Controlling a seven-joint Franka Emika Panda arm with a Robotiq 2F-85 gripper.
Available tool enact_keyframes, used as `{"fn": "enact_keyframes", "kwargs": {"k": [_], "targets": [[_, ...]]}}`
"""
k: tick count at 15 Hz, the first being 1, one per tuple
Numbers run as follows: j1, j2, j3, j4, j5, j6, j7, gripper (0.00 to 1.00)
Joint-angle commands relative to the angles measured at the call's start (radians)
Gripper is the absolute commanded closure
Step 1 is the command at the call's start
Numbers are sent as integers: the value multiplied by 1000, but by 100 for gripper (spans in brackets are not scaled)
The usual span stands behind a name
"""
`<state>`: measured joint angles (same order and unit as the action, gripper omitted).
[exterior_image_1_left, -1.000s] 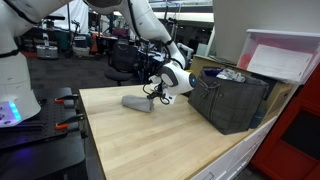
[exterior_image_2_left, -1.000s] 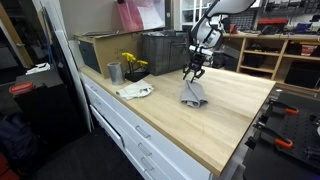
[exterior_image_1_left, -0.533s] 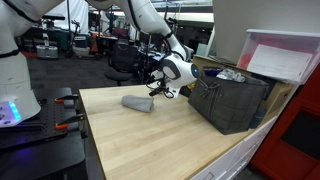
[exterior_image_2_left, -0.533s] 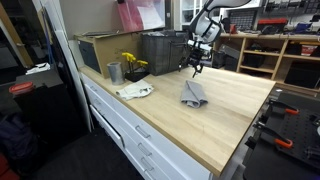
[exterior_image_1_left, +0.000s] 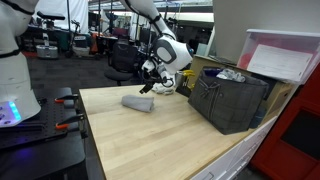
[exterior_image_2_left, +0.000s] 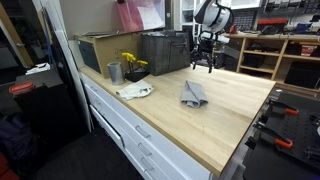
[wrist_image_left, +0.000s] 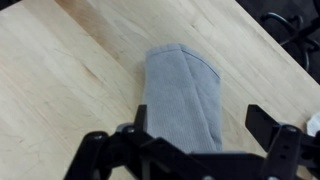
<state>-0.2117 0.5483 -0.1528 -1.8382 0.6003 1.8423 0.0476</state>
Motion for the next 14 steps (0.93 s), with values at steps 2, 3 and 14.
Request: {"fn": "enact_keyframes", "kwargs": {"k": [2, 3, 14], "targets": [[32, -109, 26, -197, -163, 122, -154, 0], [36, -111, 37, -217, -183, 153, -179, 0], [65, -65, 129, -268, -200, 384, -197, 0]]}}
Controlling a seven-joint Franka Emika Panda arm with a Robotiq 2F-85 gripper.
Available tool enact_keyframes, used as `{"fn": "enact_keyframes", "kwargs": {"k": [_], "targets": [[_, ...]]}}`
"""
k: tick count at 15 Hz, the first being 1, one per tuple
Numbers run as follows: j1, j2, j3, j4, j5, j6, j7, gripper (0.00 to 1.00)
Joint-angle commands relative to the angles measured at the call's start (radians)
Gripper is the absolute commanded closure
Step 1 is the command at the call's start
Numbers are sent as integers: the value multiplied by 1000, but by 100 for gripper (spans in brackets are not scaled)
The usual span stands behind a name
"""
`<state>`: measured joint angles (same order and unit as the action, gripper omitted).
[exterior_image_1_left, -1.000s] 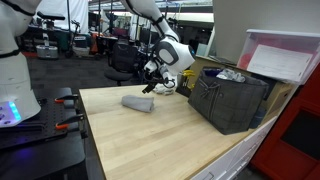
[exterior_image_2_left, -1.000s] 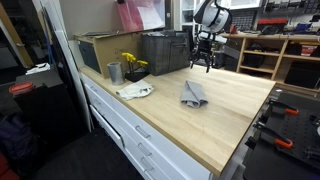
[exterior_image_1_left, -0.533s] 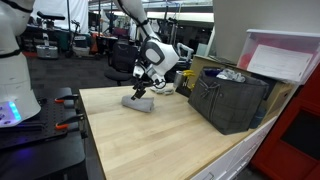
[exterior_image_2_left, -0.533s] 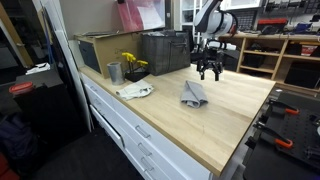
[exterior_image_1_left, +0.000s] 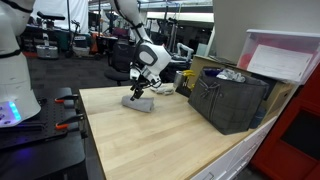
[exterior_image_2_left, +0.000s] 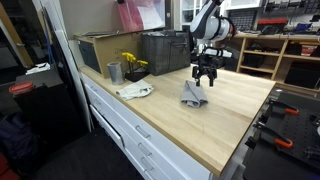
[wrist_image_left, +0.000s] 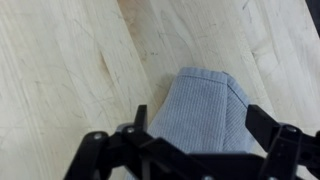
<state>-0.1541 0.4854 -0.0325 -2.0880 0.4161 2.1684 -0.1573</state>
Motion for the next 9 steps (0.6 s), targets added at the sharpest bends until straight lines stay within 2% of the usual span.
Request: {"fn": "enact_keyframes", "kwargs": {"k": [1, 9], "targets": [[10, 2, 11, -18, -16, 75, 11, 0], [30, 78, 34, 3, -23, 174, 43, 0]]}}
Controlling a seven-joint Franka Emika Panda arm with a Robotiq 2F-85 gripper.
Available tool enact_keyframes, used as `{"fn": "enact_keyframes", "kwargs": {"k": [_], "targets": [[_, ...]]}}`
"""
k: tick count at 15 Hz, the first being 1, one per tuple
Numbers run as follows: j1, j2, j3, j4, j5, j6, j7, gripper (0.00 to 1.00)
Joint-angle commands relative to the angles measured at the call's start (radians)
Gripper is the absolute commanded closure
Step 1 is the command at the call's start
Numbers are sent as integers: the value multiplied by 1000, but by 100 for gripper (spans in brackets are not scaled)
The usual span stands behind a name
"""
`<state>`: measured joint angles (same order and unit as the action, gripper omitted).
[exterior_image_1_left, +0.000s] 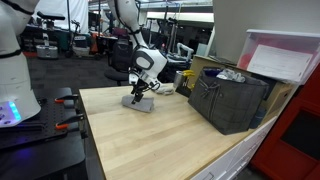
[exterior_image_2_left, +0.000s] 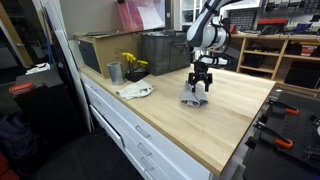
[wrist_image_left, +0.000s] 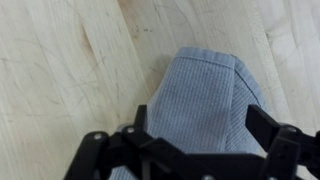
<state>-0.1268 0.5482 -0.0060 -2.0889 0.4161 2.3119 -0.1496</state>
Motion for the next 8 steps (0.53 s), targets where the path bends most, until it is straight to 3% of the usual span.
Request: {"fn": "enact_keyframes", "kwargs": {"k": [1, 2, 3, 5, 8], "targets": [[5, 21, 6, 5, -25, 33, 40, 0], [8, 24, 5, 3, -27, 37, 46, 2], [12, 25, 3, -2, -30, 47, 53, 26], [14, 23, 2, -8, -35, 54, 69, 29], [19, 5, 3, -20, -43, 55, 92, 54]]}}
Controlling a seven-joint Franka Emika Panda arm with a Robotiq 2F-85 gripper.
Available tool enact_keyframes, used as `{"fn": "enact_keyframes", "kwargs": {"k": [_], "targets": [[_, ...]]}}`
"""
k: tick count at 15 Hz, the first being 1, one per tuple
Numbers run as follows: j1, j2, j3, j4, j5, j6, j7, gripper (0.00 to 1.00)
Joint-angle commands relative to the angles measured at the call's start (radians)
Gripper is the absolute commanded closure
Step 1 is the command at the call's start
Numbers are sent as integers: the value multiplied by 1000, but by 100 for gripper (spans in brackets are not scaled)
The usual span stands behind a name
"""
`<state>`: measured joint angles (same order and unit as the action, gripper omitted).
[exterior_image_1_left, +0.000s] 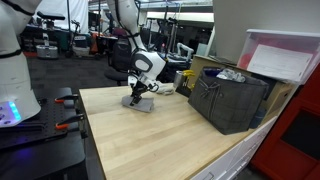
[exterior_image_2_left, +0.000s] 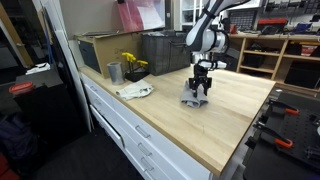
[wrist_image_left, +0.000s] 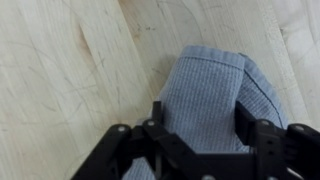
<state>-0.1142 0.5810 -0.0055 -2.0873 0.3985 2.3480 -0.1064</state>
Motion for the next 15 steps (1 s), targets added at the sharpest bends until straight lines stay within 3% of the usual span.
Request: {"fn": "enact_keyframes", "kwargs": {"k": [1, 6, 9, 10, 15], "targets": [[12, -35, 0, -26, -30, 21, 62, 60], [43, -59, -14, -37, -85, 7, 139, 97], [62, -91, -18, -52, -127, -8, 184, 100], [67, -100, -19, -55, -138, -15, 199, 95], [93, -143, -16, -66, -178, -43, 241, 99]]}}
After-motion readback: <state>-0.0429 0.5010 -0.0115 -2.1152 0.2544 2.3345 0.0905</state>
